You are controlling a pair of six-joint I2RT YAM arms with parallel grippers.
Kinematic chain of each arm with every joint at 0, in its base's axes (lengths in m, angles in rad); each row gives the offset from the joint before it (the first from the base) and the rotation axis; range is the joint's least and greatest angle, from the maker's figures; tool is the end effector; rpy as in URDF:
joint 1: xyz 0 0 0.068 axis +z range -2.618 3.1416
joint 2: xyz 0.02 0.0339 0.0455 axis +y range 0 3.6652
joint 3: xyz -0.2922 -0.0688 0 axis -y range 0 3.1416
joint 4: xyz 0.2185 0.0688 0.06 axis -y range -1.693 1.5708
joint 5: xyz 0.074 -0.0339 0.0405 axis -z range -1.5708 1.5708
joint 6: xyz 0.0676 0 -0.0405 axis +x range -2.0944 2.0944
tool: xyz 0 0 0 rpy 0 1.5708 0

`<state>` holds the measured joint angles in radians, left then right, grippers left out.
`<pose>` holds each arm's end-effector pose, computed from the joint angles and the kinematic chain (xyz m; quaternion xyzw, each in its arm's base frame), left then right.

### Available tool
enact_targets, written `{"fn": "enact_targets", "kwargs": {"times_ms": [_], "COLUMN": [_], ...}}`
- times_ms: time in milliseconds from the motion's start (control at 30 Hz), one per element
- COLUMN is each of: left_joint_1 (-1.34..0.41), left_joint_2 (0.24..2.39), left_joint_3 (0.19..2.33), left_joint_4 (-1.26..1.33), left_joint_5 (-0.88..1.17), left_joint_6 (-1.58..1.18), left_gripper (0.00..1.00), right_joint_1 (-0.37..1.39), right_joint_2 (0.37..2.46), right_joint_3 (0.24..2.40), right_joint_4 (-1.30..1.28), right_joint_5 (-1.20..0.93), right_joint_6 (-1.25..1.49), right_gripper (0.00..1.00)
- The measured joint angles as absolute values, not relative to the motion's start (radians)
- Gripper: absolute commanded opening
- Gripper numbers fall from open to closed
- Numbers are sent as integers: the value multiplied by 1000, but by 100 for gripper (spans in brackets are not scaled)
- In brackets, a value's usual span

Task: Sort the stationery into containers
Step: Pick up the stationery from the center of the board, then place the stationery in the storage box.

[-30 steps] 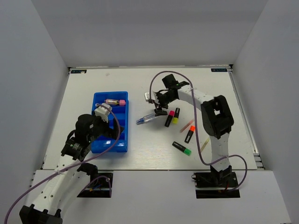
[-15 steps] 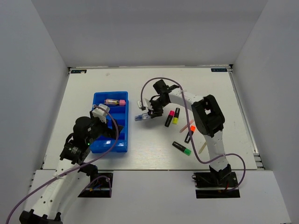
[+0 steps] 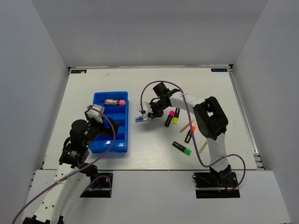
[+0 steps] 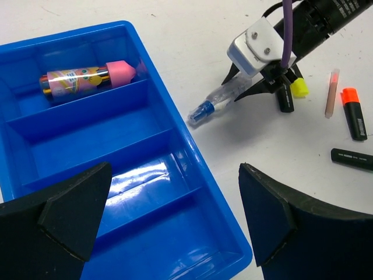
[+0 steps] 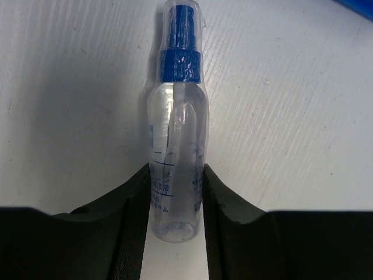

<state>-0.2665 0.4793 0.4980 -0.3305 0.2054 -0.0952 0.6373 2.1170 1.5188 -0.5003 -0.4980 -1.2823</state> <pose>0.1039 -0.0427 0.2693 0.1289 0.7960 -0.1869 0.5612 0.3399 0.2918 0.1709 -0.8049 0.4933 0.1554 0.2910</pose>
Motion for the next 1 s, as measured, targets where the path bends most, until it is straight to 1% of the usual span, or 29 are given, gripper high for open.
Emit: {"fn": "enact_targets", "kwargs": {"times_ms": [167,367,467,633,733,833,1000], "left_joint_1": [-265,-264,-264,-264,-264,-264,-264], "left_joint_2": [477,469,450,415,399,374,329], "left_joint_3": [498,498,498,498,498,498,498], "left_joint_4": [-326,-311,-307,-297,-292,-292,-295], "left_joint_5": [189,165,150,126,111,95,64], "left_joint_6": [-99,-99,-104,-118,-130,-140,-150], "left_gripper": [100,100,100,100,100,100,100], "right_joint_1": [630,610,607,629,668,714,782], "right_joint_2": [2064,1953,1898,1856,1902,1999,2136], "right_joint_3": [1465,1447,1516,1681,1812,1968,2080], "right_joint_4": [-519,-649,-713,-764,-791,-787,-715], "right_joint_5": [-446,-356,-349,-424,-475,-513,-519], "right_joint_6": [-1248,-1167,-1095,-969,-876,-762,-597], "right_gripper": [0,0,0,0,0,0,0]}}
